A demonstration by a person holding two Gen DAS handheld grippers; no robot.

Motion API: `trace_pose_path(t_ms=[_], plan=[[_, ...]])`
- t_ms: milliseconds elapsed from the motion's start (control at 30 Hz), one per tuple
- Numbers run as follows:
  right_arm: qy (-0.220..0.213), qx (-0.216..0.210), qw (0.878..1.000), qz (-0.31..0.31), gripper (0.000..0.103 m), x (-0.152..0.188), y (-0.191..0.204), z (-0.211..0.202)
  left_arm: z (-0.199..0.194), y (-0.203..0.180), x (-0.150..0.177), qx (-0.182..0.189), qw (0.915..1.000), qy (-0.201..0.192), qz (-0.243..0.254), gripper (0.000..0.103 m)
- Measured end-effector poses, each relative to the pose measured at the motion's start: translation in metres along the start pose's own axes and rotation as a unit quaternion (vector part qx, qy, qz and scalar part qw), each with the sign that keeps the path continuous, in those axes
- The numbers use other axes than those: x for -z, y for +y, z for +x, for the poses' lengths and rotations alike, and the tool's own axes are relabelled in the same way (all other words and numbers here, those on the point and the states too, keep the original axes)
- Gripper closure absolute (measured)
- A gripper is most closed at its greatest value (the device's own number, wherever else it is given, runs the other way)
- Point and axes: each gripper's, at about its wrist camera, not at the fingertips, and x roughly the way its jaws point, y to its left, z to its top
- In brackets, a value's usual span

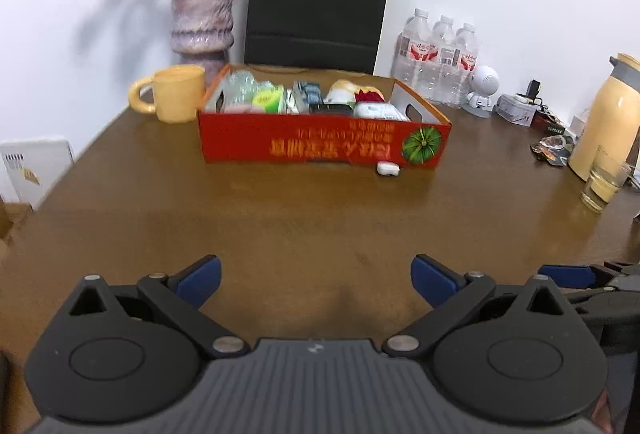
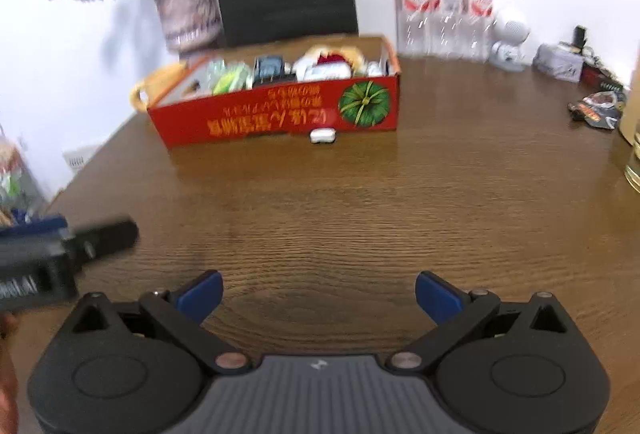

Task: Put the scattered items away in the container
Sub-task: 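Withdraw both tools from the box back over the table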

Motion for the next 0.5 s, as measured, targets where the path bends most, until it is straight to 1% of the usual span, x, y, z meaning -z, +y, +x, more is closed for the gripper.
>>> trace_pose_path(t_ms=[67,133,167,267,367,433,500], plan=[[-0.012,-0.007,1.0,-0.026,0.0,0.014,-0.001,0.001,0.003,0.002,0.011,0.002,1.0,0.0,-0.003,0.0],[-0.02,-0.029,0.997,-0.065,0.0,0.026,-0.001,0.004,0.005,0.004,0.02,0.003,1.0,-0.005,-0.004,0.0],[-0.019,-0.029,0.997,-0.071,0.0,0.03,-0.001,0.006,0.006,0.004,0.024,0.002,1.0,-0.009,0.0,0.0],[-0.022,0.003,0.998,-0.054,0.0,0.034,-0.002,0.011,0.011,0.005,0.029,-0.017,0.9995,-0.019,0.018,0.0],[-0.018,0.02,0.998,-0.052,0.0,0.033,0.0,0.017,0.015,0.007,0.032,-0.034,0.9984,-0.033,0.03,0.0],[-0.016,0.021,0.999,-0.045,0.0,0.028,0.0,0.022,0.017,0.011,0.031,-0.034,0.9982,-0.038,0.032,0.0],[-0.024,0.008,0.999,-0.038,0.0,0.015,-0.001,0.027,0.02,0.016,0.026,-0.034,0.9983,-0.042,0.023,0.0]])
